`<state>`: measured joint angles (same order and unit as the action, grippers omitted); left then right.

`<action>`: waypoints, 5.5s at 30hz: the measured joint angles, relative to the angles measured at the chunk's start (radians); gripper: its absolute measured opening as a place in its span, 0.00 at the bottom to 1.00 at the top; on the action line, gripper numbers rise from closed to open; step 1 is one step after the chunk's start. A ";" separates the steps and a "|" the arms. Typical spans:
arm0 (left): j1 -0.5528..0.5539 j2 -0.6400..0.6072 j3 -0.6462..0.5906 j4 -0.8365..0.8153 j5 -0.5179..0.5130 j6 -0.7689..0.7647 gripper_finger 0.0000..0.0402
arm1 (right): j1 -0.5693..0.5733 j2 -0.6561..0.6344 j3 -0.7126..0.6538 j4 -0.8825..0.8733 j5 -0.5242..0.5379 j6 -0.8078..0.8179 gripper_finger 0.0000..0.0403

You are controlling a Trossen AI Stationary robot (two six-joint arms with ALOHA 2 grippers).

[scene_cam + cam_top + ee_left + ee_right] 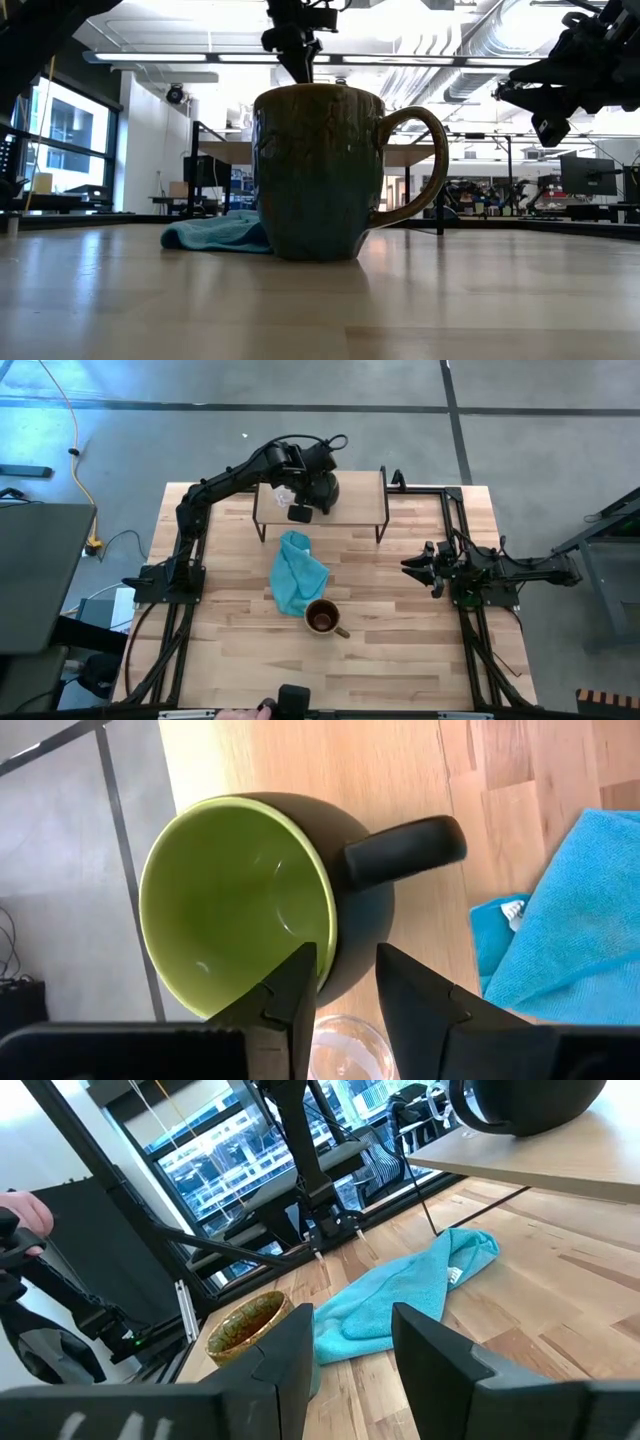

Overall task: Stack small to large cups/mugs on shelf
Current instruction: Put the green mug on the shelf

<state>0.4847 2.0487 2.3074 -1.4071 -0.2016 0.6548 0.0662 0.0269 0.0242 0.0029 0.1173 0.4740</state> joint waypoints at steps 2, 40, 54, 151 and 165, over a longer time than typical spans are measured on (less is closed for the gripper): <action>0.000 0.000 0.000 0.001 0.001 0.000 0.24 | 0.000 0.000 0.000 0.000 0.000 0.000 0.32; 0.039 0.000 -0.001 0.005 -0.025 0.058 0.24 | 0.000 0.000 0.000 -0.003 0.000 -0.003 0.32; 0.040 0.000 -0.001 0.006 -0.034 0.078 0.24 | 0.000 0.000 0.000 -0.005 0.000 -0.003 0.32; 0.058 0.003 -0.035 0.026 -0.053 0.192 0.03 | 0.000 0.000 0.000 -0.007 0.000 -0.011 0.32; 0.011 0.002 -0.035 0.018 -0.052 0.441 0.01 | 0.000 0.000 0.000 -0.007 0.003 -0.037 0.32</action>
<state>0.4960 2.0510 2.2726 -1.3893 -0.2536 1.0954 0.0664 0.0269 0.0242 -0.0042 0.1200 0.4366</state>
